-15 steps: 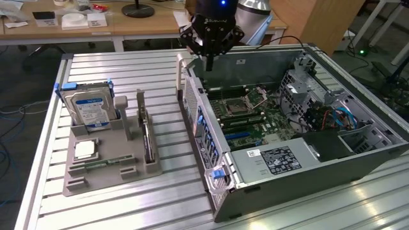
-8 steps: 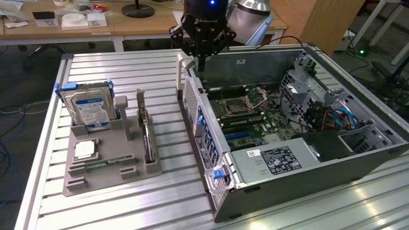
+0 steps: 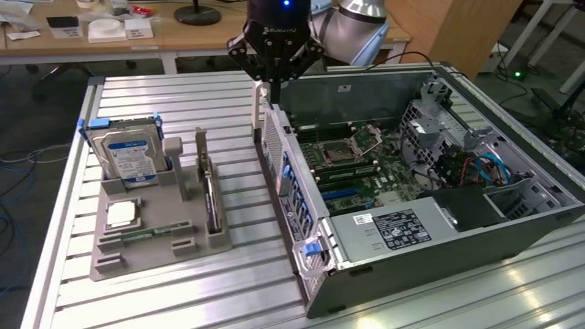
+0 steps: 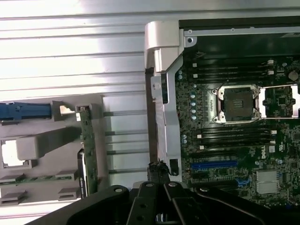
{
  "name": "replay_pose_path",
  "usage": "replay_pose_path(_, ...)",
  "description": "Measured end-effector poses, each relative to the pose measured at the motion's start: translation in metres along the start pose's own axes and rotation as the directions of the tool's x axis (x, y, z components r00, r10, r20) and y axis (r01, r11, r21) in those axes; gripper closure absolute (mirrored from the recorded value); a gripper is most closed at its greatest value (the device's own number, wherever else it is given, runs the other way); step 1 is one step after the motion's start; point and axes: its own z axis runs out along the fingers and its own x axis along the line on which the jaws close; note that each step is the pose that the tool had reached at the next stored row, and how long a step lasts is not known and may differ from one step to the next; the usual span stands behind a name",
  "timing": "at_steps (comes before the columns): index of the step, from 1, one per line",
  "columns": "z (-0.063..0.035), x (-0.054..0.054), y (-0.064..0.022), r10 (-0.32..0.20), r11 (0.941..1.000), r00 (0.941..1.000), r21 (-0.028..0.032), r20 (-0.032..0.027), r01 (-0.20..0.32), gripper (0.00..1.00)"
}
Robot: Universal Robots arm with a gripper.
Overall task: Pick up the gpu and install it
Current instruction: 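Reach for the gpu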
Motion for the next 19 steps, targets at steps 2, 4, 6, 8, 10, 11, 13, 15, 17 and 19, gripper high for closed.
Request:
replay_pose_path(2, -0.0002, 0.006, -0.0004, 0.0, 1.0, 1.0, 0.0, 0.0, 0.0, 0.89)
replay_pose_path(4, -0.0003, 0.012, -0.0009, 0.0, 1.0, 1.0, -0.0001, 0.0001, 0.0, 0.89)
replay_pose_path(6, -0.0005, 0.018, -0.0013, 0.0, 1.0, 1.0, 0.0, 0.0, 0.0, 0.89)
replay_pose_path(8, -0.0006, 0.025, -0.0018, 0.0, 1.0, 1.0, 0.0, 0.0, 0.0, 0.89)
replay_pose_path(10, -0.0008, 0.031, -0.0023, 0.0, 1.0, 1.0, 0.0, 0.0, 0.0, 0.89)
replay_pose_path(11, -0.0009, 0.034, -0.0026, 0.0, 1.0, 1.0, 0.0, 0.0, 0.0, 0.89)
replay_pose_path(13, -0.001, 0.04, -0.003, 0.0, 1.0, 1.0, -0.0001, 0.0001, 0.0, 0.89)
replay_pose_path(15, -0.0012, 0.047, -0.0035, 0.0, 1.0, 1.0, -0.0001, 0.0, 0.0, 0.89)
replay_pose_path(17, -0.0014, 0.053, -0.004, 0.0, 1.0, 1.0, 0.0, 0.0, 0.0, 0.89)
replay_pose_path(19, -0.0015, 0.059, -0.0044, 0.0, 1.0, 1.0, 0.0, 0.0001, 0.0, 0.89)
